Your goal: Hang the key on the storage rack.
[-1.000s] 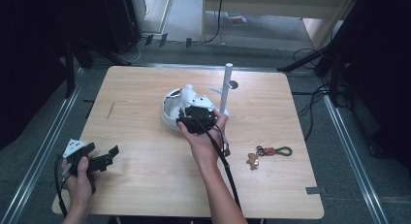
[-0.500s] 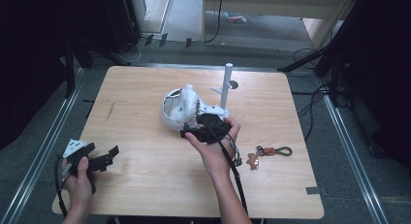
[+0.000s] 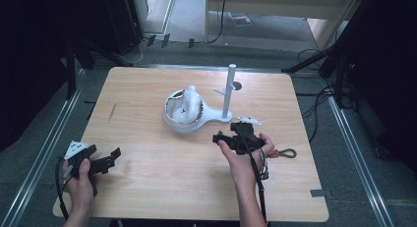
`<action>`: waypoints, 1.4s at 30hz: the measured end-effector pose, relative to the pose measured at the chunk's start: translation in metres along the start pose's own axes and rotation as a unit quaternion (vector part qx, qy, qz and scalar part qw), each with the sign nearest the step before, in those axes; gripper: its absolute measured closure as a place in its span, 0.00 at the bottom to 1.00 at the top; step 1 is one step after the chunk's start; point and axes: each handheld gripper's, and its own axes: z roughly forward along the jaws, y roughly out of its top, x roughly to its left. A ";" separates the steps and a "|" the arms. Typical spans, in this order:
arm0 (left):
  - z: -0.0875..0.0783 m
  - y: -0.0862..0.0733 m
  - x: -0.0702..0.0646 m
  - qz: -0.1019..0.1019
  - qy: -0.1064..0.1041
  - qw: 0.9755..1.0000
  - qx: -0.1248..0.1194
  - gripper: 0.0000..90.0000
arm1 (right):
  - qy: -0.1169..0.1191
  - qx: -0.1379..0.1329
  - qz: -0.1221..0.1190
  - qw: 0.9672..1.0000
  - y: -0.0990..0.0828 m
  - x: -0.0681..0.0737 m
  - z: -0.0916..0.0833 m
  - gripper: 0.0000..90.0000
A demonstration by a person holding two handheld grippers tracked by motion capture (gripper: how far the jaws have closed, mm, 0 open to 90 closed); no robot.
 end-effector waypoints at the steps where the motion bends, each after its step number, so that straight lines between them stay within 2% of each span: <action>1: 0.000 0.000 0.000 0.000 0.000 1.000 0.000 0.01 | -0.003 0.003 0.002 1.000 0.000 -0.003 0.001 0.00; 8: 0.000 0.000 0.000 0.000 0.001 1.000 0.002 0.01 | -0.032 0.022 0.033 0.999 -0.004 -0.031 0.006 0.00; 11: 0.000 0.000 0.000 0.000 0.001 1.000 0.002 0.01 | -0.050 0.038 0.056 0.996 -0.004 -0.043 0.009 0.04; 13: 0.001 0.000 0.000 0.000 0.001 1.000 0.002 0.01 | -0.050 0.038 0.061 0.996 -0.004 -0.045 0.010 0.04; 14: 0.001 0.000 0.000 0.000 0.001 1.000 0.002 0.01 | -0.060 0.039 0.073 0.995 -0.005 -0.055 0.011 0.06; 15: 0.001 0.000 0.000 0.000 0.001 1.000 0.002 0.01 | -0.060 0.039 0.073 0.995 -0.005 -0.055 0.011 0.06; 16: 0.001 0.000 0.000 0.000 0.001 1.000 0.001 0.01 | -0.073 0.048 0.086 0.992 -0.006 -0.061 0.011 0.07; 22: 0.000 0.000 0.001 -0.002 0.001 1.000 0.000 0.01 | -0.102 0.068 0.089 0.988 -0.008 -0.077 0.019 0.09; 24: 0.000 0.000 0.001 -0.003 0.001 1.000 -0.001 0.01 | -0.119 0.072 0.086 0.987 -0.009 -0.082 0.021 0.19; 25: 0.000 0.000 0.001 -0.003 0.000 1.000 0.000 0.01 | -0.121 0.070 0.087 0.986 -0.010 -0.084 0.023 0.25; 26: 0.000 0.000 0.001 -0.003 0.000 1.000 0.000 0.01 | -0.113 0.067 0.085 0.988 -0.010 -0.087 0.024 0.28; 27: 0.000 0.000 0.001 -0.003 0.000 1.000 0.000 0.01 | -0.113 0.067 0.085 0.988 -0.010 -0.087 0.024 0.28; 28: 0.000 0.000 0.001 -0.002 0.001 1.000 0.000 0.01 | -0.096 0.078 0.098 0.988 -0.010 -0.093 0.028 0.25; 29: 0.000 0.000 0.001 -0.002 0.001 1.000 0.000 0.01 | -0.096 0.078 0.098 0.988 -0.010 -0.093 0.028 0.25; 32: 0.000 0.000 0.001 -0.002 0.001 1.000 0.000 0.01 | -0.093 0.085 0.128 0.984 -0.008 -0.098 0.030 0.27; 34: 0.000 0.000 0.001 -0.002 0.001 1.000 0.000 0.01 | -0.103 0.082 0.138 0.982 -0.008 -0.101 0.031 0.32; 36: 0.000 0.000 0.000 -0.003 0.001 1.000 -0.001 0.01 | -0.107 0.084 0.139 0.981 -0.008 -0.102 0.032 0.33; 37: 0.000 0.000 0.001 -0.003 0.001 1.000 0.000 0.01 | -0.110 0.094 0.156 0.977 -0.008 -0.107 0.034 0.36; 38: 0.000 0.000 0.001 -0.003 0.000 1.000 -0.001 0.01 | -0.115 0.095 0.162 0.976 -0.008 -0.108 0.035 0.37; 39: 0.000 0.000 0.001 -0.003 0.000 1.000 -0.001 0.01 | -0.115 0.095 0.162 0.976 -0.008 -0.108 0.035 0.37; 40: 0.000 0.000 0.001 -0.003 -0.001 1.000 -0.001 0.01 | -0.120 0.099 0.172 0.973 -0.009 -0.112 0.037 0.39; 42: 0.000 0.000 0.001 -0.002 0.000 1.000 -0.001 0.01 | -0.122 0.100 0.183 0.970 -0.009 -0.114 0.038 0.41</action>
